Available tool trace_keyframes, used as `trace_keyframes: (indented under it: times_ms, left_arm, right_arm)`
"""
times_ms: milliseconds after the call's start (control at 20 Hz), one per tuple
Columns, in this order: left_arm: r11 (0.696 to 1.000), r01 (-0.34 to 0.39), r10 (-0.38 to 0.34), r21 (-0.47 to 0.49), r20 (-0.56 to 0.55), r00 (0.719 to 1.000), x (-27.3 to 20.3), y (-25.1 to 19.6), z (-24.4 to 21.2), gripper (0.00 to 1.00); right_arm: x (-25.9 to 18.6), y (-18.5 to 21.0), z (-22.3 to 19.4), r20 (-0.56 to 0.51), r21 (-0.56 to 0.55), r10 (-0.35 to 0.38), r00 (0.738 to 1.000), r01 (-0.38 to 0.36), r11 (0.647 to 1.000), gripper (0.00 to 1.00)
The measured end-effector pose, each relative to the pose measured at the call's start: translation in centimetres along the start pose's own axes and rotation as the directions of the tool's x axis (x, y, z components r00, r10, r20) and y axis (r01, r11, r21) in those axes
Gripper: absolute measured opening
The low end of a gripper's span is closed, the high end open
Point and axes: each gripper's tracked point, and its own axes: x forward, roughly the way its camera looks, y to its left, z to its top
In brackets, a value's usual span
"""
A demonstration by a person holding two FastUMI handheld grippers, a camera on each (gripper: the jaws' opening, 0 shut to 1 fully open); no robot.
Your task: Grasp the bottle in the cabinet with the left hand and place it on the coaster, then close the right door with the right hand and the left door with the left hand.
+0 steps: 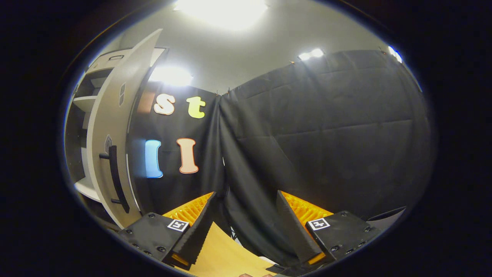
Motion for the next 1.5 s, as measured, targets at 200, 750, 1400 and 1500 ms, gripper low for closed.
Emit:
trace_keyframes:
  times_ms: [200,750,1400,1500]
  left_arm:
    - [0.991,-0.134,0.134,-0.011,-0.038,0.990,-1.6,0.4,-2.9,0.71]
    - [0.939,-0.345,0.343,0.003,-0.094,0.935,-4.2,-1.4,-13.2,0.71]
    - [0.929,-0.348,0.363,0.128,-0.132,0.922,-2.6,-1.4,-21.0,0.72]
    - [0.928,-0.343,0.361,0.144,-0.133,0.923,-2.5,-1.9,-22.1,0.71]
  right_arm:
    - [3.6,0.8,-1.7,-0.024,0.011,0.082,0.996,-0.081,0.997,0.92]
    - [8.5,5.6,-5.9,-0.099,0.061,0.316,0.943,-0.312,0.948,0.94]
    - [9.1,6.4,-10.9,-0.227,0.080,0.335,0.914,-0.325,0.942,0.97]
    - [9.0,6.4,-11.1,-0.239,0.070,0.335,0.911,-0.328,0.942,0.92]
